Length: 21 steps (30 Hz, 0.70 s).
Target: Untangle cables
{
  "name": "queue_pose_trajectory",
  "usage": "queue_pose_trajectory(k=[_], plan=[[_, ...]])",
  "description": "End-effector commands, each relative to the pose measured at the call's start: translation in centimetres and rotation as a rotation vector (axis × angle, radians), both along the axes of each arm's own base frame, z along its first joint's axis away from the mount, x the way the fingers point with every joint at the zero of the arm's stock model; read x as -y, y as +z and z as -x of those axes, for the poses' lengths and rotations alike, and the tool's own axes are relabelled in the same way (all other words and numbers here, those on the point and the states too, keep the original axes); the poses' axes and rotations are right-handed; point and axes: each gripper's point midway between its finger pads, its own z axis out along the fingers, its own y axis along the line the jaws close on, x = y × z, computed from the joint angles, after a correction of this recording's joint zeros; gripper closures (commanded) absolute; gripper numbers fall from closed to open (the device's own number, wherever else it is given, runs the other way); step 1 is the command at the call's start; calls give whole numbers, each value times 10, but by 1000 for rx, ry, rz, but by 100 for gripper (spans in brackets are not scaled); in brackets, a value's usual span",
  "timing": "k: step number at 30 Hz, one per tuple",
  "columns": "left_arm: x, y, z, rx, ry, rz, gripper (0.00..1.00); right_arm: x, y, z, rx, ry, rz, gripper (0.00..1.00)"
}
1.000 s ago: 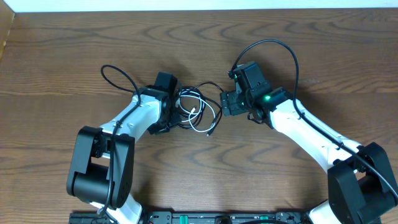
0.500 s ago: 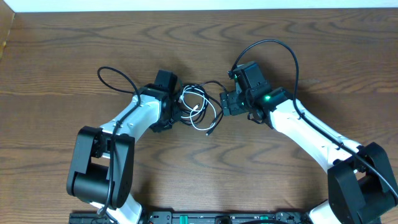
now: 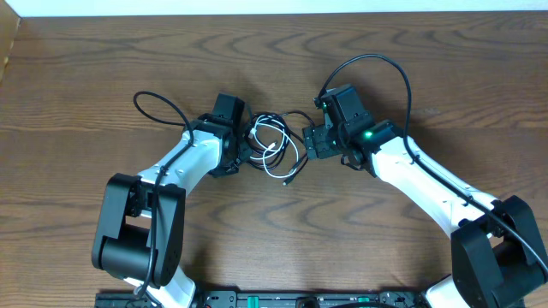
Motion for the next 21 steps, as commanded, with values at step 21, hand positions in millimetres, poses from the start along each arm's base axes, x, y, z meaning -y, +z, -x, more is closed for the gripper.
queue_pose_trajectory(k=[21], plan=[[7, 19, -11, -2, 34, 156, 57, -1, -1, -1, -2, 1, -5, 9]])
